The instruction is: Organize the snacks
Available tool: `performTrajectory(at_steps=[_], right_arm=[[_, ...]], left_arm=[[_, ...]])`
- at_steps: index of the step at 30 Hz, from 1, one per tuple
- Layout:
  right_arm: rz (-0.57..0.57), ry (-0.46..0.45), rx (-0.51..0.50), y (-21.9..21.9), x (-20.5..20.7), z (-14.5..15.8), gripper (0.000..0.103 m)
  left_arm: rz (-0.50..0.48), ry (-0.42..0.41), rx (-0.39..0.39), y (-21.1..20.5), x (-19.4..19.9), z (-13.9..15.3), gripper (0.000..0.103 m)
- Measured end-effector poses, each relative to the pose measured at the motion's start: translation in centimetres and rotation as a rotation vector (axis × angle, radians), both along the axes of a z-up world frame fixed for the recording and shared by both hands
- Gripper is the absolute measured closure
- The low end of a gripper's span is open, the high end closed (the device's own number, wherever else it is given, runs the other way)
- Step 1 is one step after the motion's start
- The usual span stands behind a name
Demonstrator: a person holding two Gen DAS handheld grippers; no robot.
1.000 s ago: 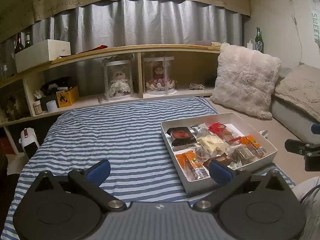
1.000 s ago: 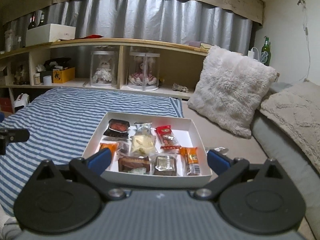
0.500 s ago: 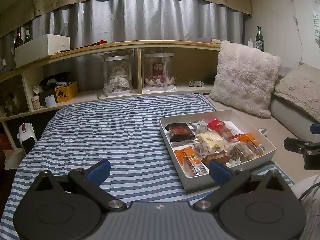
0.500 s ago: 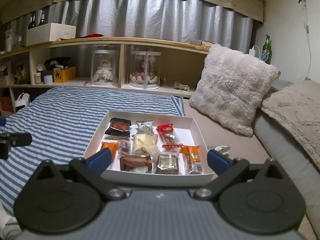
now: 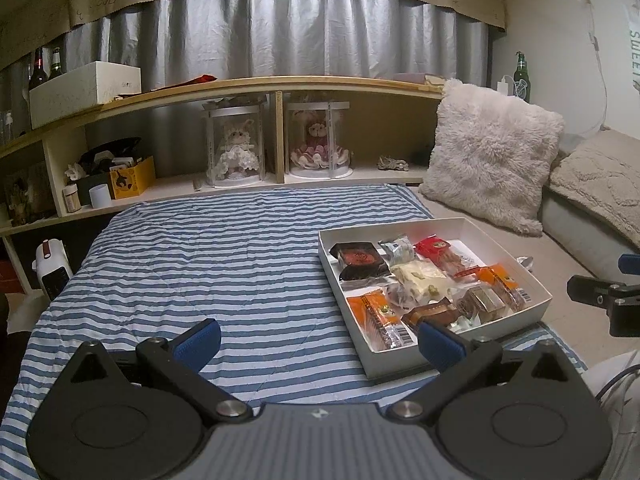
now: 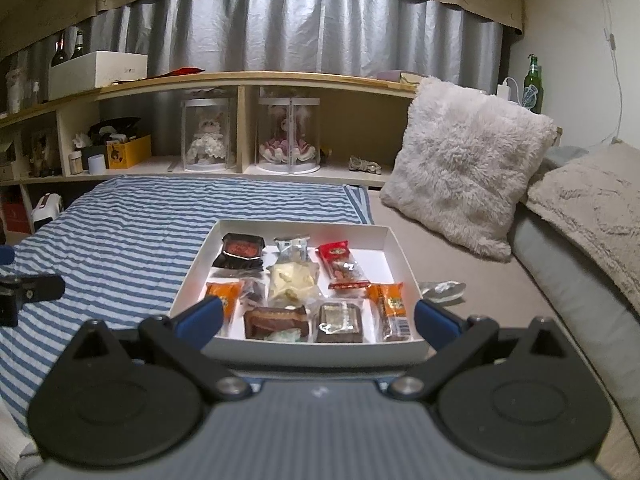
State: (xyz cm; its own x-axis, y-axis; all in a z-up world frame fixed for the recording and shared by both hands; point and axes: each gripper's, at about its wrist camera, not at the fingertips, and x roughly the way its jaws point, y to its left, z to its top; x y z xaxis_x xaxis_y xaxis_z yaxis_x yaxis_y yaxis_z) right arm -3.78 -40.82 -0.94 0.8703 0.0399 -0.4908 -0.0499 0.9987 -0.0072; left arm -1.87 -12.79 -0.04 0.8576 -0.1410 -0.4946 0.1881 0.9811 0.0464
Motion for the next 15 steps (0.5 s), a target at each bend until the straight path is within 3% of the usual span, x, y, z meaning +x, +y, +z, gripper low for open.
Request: performTrajectory(at_steps=[15], right_arm=[[0.002,0.005,0.003,0.31,-0.07,-0.24,0.001]], left_arm=[[-0.003,0.0,-0.004,0.06,-0.02,-0.02,0.0]])
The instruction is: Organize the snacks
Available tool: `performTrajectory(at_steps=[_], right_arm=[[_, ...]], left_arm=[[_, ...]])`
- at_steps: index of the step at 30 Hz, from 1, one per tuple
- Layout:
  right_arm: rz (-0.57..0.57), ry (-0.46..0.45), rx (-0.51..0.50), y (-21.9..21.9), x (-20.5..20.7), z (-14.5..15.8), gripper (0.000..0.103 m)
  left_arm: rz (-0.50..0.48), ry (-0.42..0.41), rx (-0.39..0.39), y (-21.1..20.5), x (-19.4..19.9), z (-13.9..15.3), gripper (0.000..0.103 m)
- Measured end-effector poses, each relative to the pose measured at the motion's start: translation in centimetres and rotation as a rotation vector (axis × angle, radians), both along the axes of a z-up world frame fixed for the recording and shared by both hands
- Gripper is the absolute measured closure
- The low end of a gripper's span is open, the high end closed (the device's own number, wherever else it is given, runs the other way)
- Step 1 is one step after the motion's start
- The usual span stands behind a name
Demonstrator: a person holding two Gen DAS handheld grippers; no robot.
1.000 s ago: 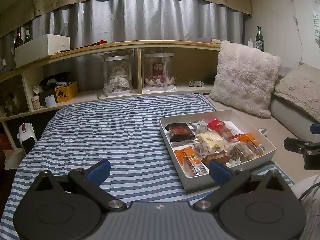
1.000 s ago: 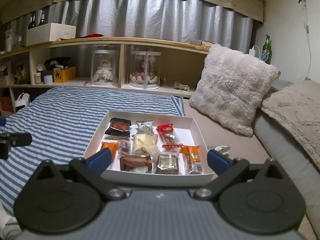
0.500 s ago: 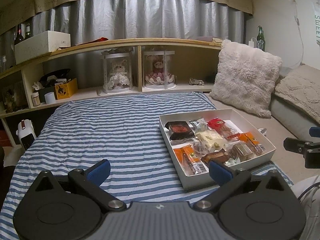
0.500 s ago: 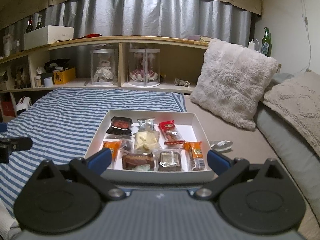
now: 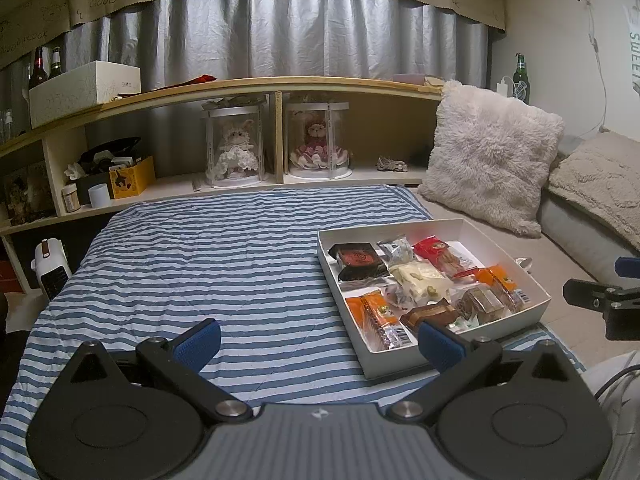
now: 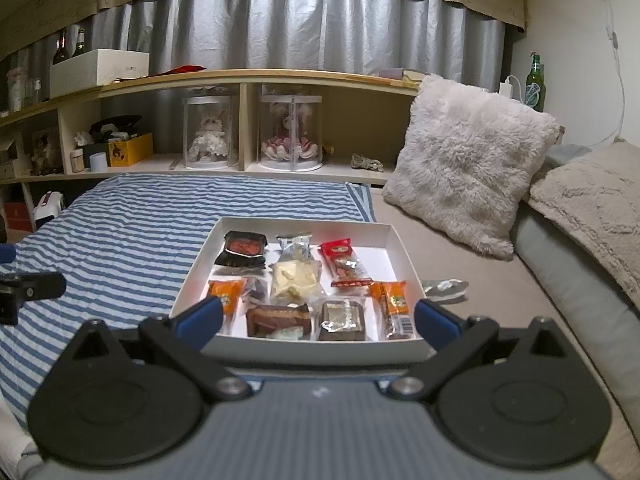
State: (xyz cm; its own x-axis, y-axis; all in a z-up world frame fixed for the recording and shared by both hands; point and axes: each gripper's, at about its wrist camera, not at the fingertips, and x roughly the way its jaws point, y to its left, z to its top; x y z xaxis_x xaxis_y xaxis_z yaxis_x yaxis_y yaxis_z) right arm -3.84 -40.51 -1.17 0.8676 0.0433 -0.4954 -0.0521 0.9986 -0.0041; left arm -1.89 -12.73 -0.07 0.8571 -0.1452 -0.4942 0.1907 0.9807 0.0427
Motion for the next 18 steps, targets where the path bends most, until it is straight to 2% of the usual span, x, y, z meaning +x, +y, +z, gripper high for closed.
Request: performTrajectory(at_steps=[18], right_arm=[[0.012,0.005,-0.004,0.05,-0.05,-0.08,0.001]], left_arm=[[0.0,0.001,-0.001,-0.25,-0.12,-0.01,0.0]])
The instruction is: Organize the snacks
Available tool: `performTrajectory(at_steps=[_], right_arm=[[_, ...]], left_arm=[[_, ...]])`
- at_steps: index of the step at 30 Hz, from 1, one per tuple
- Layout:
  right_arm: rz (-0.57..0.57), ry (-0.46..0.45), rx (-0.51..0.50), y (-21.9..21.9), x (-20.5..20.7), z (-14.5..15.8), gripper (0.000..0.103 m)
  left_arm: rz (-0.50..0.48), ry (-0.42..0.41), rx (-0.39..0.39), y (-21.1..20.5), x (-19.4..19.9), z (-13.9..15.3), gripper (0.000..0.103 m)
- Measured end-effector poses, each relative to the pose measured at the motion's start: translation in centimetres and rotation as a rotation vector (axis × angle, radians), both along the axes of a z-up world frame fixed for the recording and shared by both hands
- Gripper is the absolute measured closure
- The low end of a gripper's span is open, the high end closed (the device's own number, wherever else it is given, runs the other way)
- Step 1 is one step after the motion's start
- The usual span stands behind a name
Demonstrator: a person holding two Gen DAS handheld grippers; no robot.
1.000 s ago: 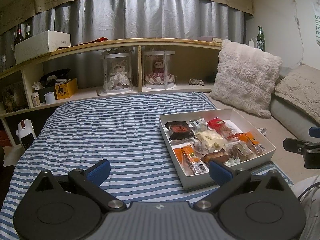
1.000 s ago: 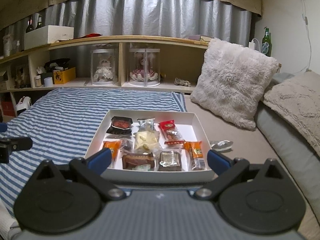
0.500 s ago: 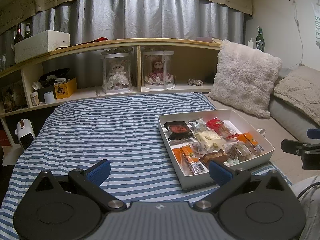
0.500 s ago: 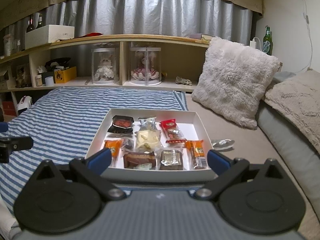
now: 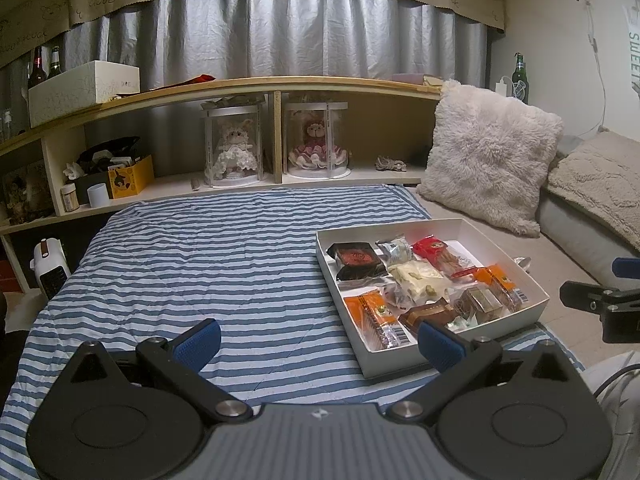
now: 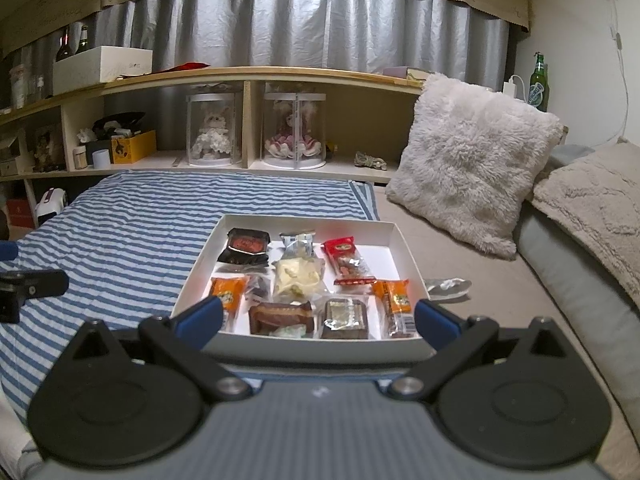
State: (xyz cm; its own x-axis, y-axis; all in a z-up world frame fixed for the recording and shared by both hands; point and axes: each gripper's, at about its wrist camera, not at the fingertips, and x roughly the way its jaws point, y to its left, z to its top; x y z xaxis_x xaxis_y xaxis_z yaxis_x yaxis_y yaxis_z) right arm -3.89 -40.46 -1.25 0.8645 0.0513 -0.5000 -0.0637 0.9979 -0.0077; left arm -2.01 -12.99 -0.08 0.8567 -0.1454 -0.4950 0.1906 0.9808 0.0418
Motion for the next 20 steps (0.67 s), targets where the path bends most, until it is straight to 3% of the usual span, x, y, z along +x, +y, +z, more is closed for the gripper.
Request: performTrajectory(at_steps=[20], right_arm=[[0.008,0.004,0.002,-0.06,0.01,-0.14,0.001]], left_arm=[[0.011,0.005,-0.002,0.03,0.02,0.0,0.0]])
